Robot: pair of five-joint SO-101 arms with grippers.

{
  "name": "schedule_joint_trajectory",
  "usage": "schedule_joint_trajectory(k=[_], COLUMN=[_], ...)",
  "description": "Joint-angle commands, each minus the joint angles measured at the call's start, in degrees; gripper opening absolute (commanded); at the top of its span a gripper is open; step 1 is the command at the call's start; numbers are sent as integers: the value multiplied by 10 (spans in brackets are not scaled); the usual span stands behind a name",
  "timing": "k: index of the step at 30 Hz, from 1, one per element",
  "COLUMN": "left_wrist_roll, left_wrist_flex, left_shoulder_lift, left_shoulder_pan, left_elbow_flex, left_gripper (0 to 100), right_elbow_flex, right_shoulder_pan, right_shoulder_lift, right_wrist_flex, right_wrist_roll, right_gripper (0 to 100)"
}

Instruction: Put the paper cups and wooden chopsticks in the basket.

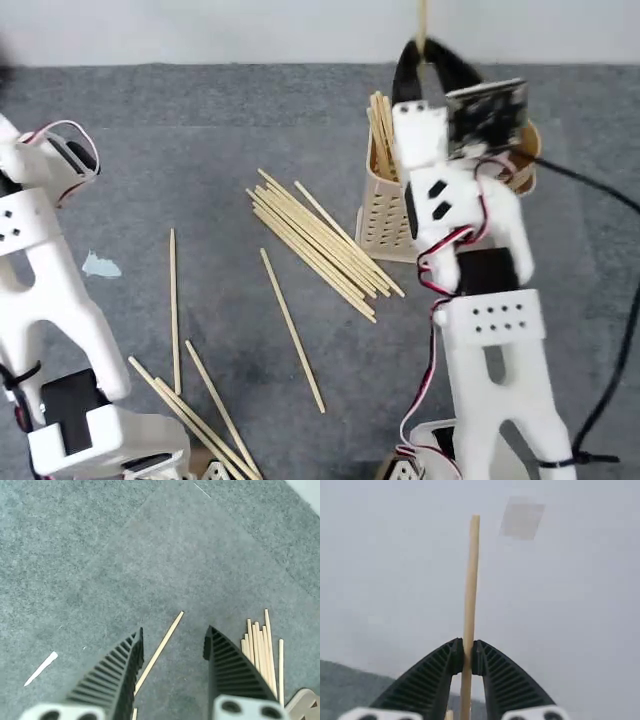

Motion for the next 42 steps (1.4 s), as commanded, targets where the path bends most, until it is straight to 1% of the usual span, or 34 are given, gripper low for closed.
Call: schedule_joint_trajectory(k=[1, 3, 5, 7, 9, 15, 20, 23, 25, 30, 35, 40, 42], left_wrist_roll=[-6, -6, -6, -6, -6, -6, -9, -48, -67, -112, -165, -200, -212], left_wrist_flex=[-3, -3, -3, -3, -2, -2, -2, -4, -6, -25, -31, -67, -67], left_shoulder_lift=[-23, -25, -26, -26, -24, -21, -21, -20, -20, 7, 103, 201, 234], left_shoulder_pan=[0, 1, 2, 2, 2, 3, 4, 21, 33, 59, 66, 62, 66], left_elbow_flex=[-4, -4, -4, -4, -4, -4, 10, 54, 92, 150, 149, 122, 107], left_gripper=[191, 192, 192, 192, 192, 190, 189, 188, 188, 188, 190, 192, 192], right_elbow_flex=[24, 23, 17, 8, 0, -4, -4, -3, -1, -1, -1, -1, -1], right_shoulder_pan=[7, 7, 7, 2, 1, -29, -79, -114, -132, -165, -204, -225, -233], right_shoulder_lift=[-22, -25, -30, -43, -61, -128, -171, -176, -171, -102, 6, 96, 131], right_wrist_flex=[-27, -26, -23, 16, 77, 298, 478, 554, 587, 604, 593, 560, 540], right_wrist_roll=[7, 6, 7, 6, 6, 5, 6, 3, -24, -70, -98, -131, -139], right_gripper=[109, 185, 214, 195, 167, 80, 70, 69, 72, 73, 80, 206, 231])
